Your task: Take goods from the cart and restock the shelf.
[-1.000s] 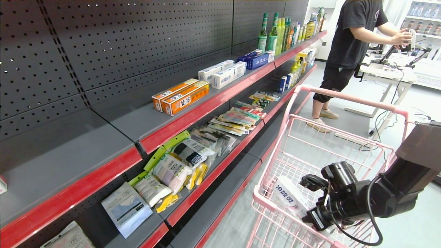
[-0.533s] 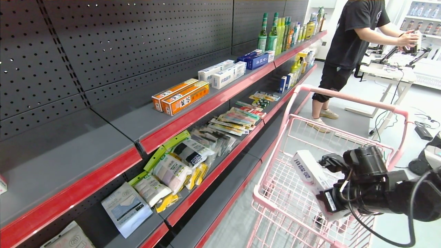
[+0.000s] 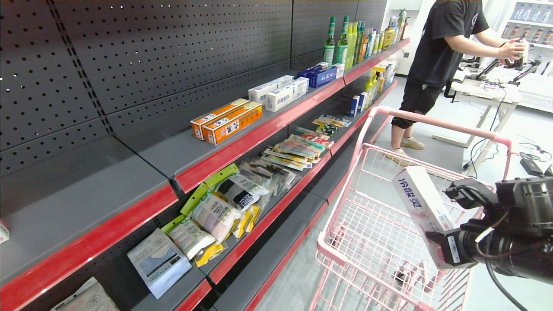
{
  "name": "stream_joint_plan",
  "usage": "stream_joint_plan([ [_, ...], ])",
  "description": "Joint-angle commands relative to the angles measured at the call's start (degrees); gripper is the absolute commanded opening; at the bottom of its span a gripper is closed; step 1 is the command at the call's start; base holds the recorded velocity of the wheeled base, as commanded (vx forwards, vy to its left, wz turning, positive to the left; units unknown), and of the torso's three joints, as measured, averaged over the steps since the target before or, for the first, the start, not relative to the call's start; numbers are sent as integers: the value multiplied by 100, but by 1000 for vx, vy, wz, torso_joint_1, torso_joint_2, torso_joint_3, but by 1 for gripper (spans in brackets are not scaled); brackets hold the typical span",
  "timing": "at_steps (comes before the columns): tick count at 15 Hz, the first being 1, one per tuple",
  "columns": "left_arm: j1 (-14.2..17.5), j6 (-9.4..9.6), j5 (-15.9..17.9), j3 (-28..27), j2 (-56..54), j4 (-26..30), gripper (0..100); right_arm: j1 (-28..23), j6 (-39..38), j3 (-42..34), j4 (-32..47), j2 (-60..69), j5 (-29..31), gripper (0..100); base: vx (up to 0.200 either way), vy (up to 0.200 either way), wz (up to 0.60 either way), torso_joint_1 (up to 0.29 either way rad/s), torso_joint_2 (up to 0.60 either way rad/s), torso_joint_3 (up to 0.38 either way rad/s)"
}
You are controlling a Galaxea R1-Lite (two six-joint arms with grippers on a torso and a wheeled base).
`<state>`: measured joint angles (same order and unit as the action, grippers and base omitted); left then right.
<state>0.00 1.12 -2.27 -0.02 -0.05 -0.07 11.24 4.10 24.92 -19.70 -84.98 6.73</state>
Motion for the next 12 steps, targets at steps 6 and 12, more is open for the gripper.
stream_joint_plan([
  [6,0,2,-2,2,5,-1,100,-377,39,-31,880,1528,206,0,0,0,0,0,0,0],
  [12,0,2,-2,-6,5,-1,100,-518,179,-31,1407,2346,241,0,0,0,0,58,-144,-89],
])
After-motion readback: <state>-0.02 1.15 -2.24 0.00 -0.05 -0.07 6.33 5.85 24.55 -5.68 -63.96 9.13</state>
